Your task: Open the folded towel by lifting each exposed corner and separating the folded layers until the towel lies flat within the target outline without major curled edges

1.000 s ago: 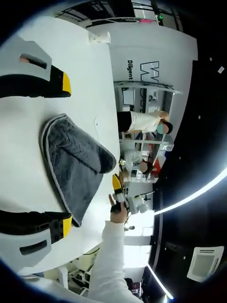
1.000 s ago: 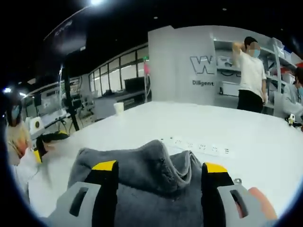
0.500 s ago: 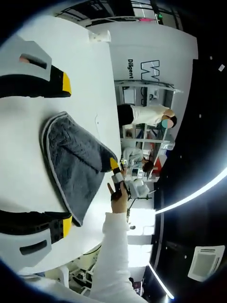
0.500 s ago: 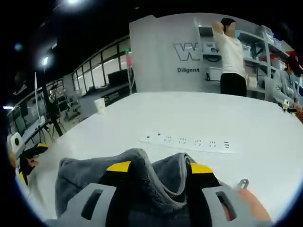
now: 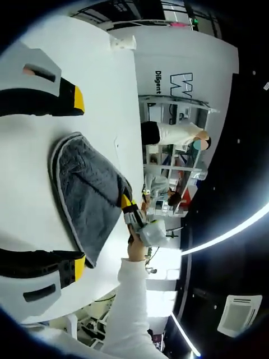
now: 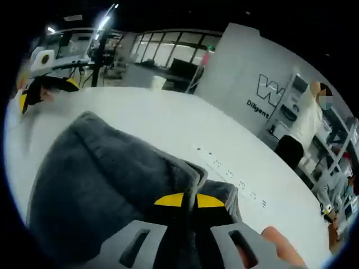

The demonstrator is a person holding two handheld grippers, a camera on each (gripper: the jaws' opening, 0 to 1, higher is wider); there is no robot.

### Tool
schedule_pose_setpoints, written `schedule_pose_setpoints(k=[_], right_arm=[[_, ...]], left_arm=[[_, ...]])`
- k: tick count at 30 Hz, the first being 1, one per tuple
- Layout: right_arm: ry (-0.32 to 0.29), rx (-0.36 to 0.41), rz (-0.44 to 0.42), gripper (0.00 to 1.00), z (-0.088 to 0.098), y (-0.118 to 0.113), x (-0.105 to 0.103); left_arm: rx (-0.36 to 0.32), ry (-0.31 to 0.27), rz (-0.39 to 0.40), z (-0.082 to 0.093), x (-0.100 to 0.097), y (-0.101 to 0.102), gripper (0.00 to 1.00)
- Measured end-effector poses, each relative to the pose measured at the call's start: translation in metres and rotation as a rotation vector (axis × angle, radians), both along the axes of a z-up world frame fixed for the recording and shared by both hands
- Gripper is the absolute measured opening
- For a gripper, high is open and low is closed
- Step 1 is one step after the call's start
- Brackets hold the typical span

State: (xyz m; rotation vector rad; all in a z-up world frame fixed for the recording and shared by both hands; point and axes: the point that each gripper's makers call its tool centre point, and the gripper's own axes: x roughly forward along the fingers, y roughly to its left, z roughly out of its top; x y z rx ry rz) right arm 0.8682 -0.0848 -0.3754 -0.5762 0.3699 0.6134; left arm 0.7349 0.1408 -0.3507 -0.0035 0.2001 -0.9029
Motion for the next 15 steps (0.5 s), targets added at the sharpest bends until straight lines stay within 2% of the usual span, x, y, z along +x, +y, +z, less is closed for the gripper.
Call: schedule_pose_setpoints(k=[5,8,12,15], right_arm=[[-0.037,-0.038,0.01,0.0,0.005,-0.007,0.008],[-0.093,-0.096,-0.004,0.0,0.016,-0.011,0.015],[-0.22,-0.159,-0.028,0.0,0.045,-0.008,0.033],[-0.316,-0.163,-0.048,0.0,0.072,0.008,0.037]], left_arm=[[0.009,0.003,0.002,-0.003,0.001,0.0,0.99],[0.023,0.006,0.02,-0.006,0.005,0.003,0.98],[0.026,0.005,0.039,-0.005,0.008,0.007,0.98],[0.025,-0.001,0.048,-0.004,0.008,0.008,0.98]])
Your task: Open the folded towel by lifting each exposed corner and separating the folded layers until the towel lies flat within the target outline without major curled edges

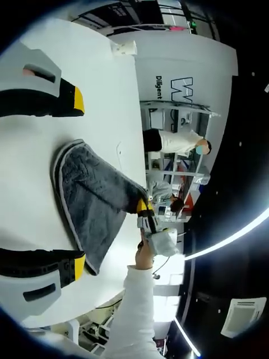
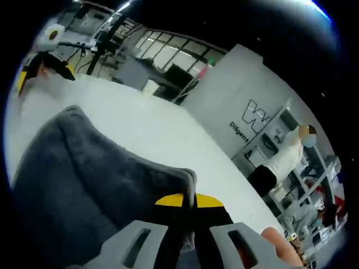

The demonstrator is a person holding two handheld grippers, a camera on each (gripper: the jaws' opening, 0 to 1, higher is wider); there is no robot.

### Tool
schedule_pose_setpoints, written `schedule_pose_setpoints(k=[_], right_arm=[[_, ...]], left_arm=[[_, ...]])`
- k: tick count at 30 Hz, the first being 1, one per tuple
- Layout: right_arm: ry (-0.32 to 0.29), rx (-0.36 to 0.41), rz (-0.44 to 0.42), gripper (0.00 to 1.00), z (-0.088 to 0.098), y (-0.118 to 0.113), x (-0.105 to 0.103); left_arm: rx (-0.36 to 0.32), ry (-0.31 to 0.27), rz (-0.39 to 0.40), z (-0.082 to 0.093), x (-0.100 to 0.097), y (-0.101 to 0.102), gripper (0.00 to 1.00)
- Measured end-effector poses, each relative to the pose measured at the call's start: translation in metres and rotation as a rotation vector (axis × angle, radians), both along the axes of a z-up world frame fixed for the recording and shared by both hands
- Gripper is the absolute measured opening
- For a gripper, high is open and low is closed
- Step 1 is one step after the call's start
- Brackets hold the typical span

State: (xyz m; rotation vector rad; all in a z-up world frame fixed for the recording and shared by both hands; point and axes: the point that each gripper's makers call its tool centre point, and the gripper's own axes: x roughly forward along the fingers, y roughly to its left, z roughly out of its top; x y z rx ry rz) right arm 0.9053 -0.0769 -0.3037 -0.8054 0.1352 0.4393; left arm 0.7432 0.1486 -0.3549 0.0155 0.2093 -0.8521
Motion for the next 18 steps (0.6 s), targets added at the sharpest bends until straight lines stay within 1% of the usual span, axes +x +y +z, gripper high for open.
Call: schedule_pose_setpoints(k=[1,3,7,9,11,14,15,18], right_arm=[[-0.016,-0.014,-0.001,0.0,0.004,0.003,0.001],[-0.061,-0.076,-0.002,0.0,0.013,0.014,0.006],[-0.095,-0.084,0.001,0.0,0.023,0.036,0.011],[-0.112,-0.089,0.0,0.0,0.026,0.042,0.013],[-0.123,-0.091,0.0,0.0,0.028,0.053,0.018],[-0.134,-0.101,-0.007,0.0,0.029,0.063,0.031],[-0.145,-0.115,-0.012,0.0,0.03,0.067,0.036],[-0.15,-0.132,-0.016,0.0,0.029,0.074,0.05]], left_arm=[[0.001,0.0,0.002,0.0,0.0,0.0,0.98],[0.0,-0.002,0.002,0.001,0.0,0.0,0.98],[0.008,-0.008,0.005,0.001,0.0,0.0,0.97],[0.008,-0.007,0.011,0.0,0.001,0.001,0.97],[0.02,-0.001,0.041,-0.003,0.005,0.004,0.97],[0.038,0.01,0.075,-0.008,0.01,0.008,0.96],[0.035,0.018,0.088,-0.009,0.012,0.01,0.96],[0.03,0.035,0.112,-0.011,0.016,0.016,0.96]])
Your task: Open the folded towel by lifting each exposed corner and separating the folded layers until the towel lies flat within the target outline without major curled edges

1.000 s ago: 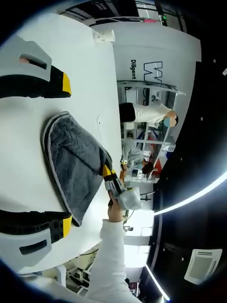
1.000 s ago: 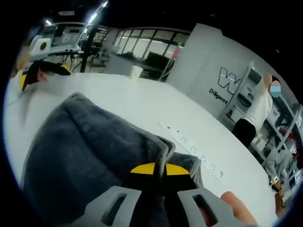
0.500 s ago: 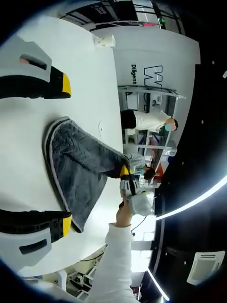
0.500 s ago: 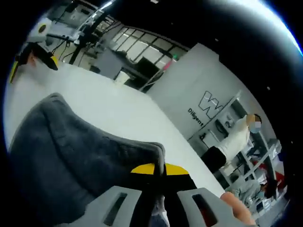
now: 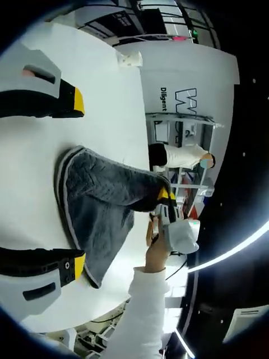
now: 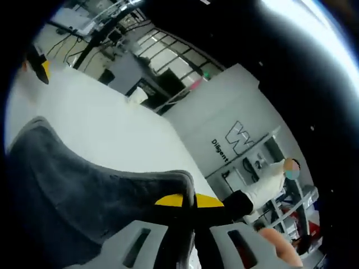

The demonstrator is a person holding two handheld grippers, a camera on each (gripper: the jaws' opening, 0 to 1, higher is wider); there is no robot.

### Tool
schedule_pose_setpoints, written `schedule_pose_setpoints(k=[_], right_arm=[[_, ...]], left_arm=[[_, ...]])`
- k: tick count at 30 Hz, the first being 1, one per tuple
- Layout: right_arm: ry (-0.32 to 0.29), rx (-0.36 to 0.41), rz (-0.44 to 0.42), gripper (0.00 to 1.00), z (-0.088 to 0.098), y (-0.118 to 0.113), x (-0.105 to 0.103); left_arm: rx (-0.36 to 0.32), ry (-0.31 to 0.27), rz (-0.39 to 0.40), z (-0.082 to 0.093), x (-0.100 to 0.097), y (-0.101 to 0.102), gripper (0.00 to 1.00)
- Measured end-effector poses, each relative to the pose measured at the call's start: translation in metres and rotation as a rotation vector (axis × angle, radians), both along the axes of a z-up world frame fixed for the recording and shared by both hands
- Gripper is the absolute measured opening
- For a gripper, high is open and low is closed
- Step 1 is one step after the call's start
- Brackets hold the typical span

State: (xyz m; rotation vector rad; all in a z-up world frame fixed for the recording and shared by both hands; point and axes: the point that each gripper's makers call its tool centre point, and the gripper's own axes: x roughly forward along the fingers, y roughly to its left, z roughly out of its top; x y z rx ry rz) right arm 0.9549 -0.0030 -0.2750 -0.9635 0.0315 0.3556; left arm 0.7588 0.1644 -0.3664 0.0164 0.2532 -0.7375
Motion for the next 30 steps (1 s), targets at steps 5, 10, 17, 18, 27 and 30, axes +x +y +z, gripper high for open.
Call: schedule_pose_setpoints(k=[5,10,17,18,27,30], right_arm=[[0.014,-0.014,-0.036,0.0,-0.012,0.009,0.022],[0.02,-0.002,-0.065,0.0,-0.021,0.02,0.05],[0.049,-0.029,-0.071,0.0,-0.041,0.034,0.07],[0.053,-0.032,-0.073,0.0,-0.044,0.035,0.07],[0.074,-0.029,-0.097,0.0,-0.067,0.036,0.076],[0.09,-0.008,-0.109,0.0,-0.073,0.036,0.079]], left_arm=[[0.018,0.005,0.029,-0.002,0.003,0.006,0.96],[-0.003,0.02,0.062,-0.002,0.009,0.014,0.93],[-0.006,0.001,0.081,0.004,0.017,0.022,0.92],[-0.011,0.005,0.08,0.004,0.017,0.022,0.92],[-0.018,0.004,0.075,0.006,0.017,0.018,0.96],[-0.018,0.004,0.082,0.007,0.018,0.02,1.0]])
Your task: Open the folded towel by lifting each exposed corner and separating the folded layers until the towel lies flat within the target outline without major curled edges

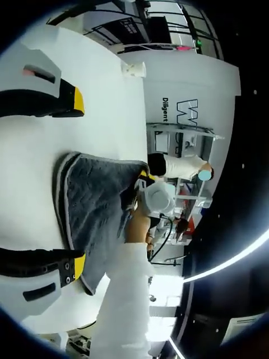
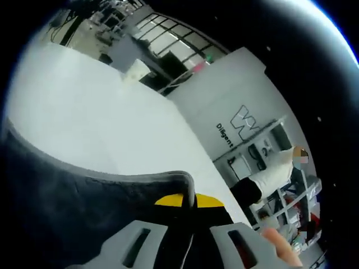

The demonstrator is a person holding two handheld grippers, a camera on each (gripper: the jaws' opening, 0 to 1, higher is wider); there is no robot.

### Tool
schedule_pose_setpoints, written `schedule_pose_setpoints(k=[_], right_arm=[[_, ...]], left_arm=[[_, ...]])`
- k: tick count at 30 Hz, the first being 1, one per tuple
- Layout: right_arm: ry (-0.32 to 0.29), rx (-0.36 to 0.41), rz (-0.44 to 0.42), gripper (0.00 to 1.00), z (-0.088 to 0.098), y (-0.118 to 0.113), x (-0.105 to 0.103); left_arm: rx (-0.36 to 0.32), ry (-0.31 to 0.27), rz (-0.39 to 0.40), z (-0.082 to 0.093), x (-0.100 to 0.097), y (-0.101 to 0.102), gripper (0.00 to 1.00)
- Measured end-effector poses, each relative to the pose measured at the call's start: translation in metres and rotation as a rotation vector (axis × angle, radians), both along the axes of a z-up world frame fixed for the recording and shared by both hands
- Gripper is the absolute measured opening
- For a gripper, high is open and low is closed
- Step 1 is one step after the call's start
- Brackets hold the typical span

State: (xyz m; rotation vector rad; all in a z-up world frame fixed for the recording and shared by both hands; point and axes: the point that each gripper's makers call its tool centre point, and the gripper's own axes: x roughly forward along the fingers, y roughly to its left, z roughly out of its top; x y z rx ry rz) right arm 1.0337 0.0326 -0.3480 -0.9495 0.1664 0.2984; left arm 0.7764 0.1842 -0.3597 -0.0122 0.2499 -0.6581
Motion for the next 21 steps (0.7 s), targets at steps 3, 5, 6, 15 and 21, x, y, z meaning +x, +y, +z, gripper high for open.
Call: schedule_pose_setpoints(k=[3,5,6,15,21], right_arm=[[0.015,0.021,-0.012,0.0,-0.008,-0.001,0.004],[0.019,0.032,-0.019,0.0,-0.011,-0.001,0.005],[0.022,0.04,-0.021,0.0,-0.014,-0.001,0.007],[0.059,0.07,-0.046,0.0,-0.029,0.002,0.018],[0.085,0.083,-0.068,0.02,-0.038,0.001,0.026]], left_arm=[[0.007,0.002,0.007,0.001,0.0,0.003,1.0],[0.0,-0.001,0.006,0.003,0.0,0.003,1.0],[-0.006,-0.002,0.003,0.004,0.0,0.002,1.0],[-0.009,-0.01,0.0,0.007,0.0,0.002,1.0],[-0.009,-0.014,0.002,0.008,0.0,0.002,1.0]])
